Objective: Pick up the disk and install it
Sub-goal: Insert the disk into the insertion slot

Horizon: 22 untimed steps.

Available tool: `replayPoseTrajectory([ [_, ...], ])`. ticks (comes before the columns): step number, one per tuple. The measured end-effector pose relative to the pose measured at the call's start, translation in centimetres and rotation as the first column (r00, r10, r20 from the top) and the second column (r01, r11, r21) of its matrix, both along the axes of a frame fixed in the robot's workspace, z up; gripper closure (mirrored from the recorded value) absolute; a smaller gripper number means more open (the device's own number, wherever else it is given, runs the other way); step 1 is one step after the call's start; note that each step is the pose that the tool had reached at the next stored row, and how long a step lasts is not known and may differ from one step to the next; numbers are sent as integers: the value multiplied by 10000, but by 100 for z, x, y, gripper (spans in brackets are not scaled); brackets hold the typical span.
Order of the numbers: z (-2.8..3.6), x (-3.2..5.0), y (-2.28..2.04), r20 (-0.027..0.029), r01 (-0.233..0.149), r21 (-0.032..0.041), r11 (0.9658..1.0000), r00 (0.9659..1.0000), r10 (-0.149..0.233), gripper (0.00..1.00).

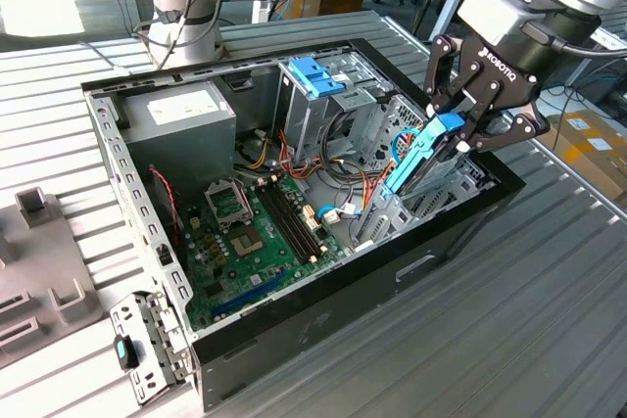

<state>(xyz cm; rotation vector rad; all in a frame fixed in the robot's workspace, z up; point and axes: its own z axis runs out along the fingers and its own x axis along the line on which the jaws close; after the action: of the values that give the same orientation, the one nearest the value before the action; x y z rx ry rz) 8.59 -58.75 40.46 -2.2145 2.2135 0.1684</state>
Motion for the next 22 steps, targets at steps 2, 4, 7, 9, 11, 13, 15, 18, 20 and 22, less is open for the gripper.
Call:
replayPoseTrajectory([
  [2,-5,0,0,0,0,-1,10000,10000,0,63],
  [4,-5,0,0,0,1,-1,10000,10000,-1,63],
  [7,-6,0,0,0,0,0,10000,10000,0,63],
  [9,-6,0,0,0,0,0,10000,10000,0,63],
  [11,-6,0,0,0,0,-1,10000,10000,0,62],
  [13,-7,0,0,0,1,-1,10000,10000,-1,56],
  [15,-8,0,0,0,0,1,10000,10000,0,49],
  [18,-7,0,0,0,0,0,10000,10000,0,49],
  [20,-8,0,11,0,0,14,10000,10000,0,49],
  [22,-8,0,16,0,0,17,10000,10000,0,64],
])
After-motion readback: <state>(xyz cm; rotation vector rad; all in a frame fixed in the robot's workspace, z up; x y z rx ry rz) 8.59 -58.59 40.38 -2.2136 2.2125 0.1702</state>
